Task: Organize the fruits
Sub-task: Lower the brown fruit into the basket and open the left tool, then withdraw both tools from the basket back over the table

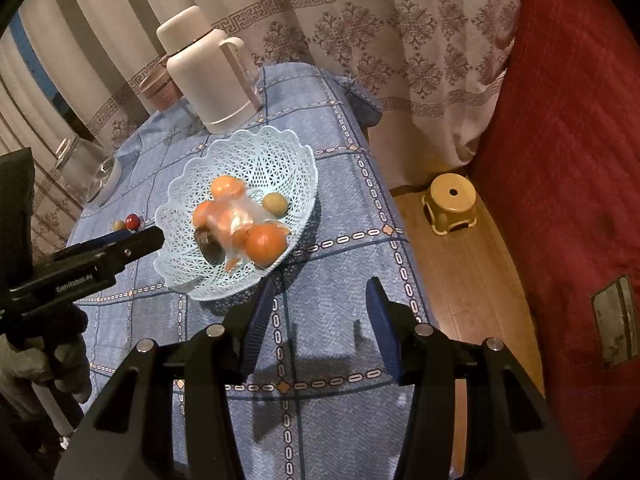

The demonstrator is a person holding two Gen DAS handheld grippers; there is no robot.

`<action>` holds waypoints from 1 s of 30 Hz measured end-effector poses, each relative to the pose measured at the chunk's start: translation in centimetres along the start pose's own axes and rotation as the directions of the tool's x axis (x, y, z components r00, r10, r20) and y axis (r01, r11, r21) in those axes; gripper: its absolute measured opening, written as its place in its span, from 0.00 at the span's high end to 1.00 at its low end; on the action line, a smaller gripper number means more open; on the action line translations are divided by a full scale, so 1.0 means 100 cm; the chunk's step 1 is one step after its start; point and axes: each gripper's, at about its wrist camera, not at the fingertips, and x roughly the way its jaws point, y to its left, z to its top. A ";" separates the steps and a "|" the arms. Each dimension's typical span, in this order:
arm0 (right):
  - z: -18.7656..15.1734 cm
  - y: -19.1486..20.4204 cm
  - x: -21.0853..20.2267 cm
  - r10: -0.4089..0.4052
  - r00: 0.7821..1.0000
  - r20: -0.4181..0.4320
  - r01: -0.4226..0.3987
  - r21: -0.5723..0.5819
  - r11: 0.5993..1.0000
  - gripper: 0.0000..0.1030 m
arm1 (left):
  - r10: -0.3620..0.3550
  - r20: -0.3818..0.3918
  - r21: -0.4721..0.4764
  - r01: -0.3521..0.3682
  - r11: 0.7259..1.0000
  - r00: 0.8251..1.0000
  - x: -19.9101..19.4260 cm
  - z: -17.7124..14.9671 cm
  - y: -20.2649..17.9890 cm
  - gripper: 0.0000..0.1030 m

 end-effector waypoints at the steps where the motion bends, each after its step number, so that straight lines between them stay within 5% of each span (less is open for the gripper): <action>1: 0.000 0.001 0.001 0.005 1.000 0.000 -0.005 -0.002 1.000 0.52 | 0.009 0.003 -0.008 -0.009 1.000 1.000 -0.001 0.000 0.004 0.25; 30: 0.017 0.102 0.016 0.167 0.986 -0.013 -0.167 -0.128 0.978 0.52 | 0.187 0.028 -0.225 -0.177 0.958 0.982 -0.073 -0.039 0.115 0.25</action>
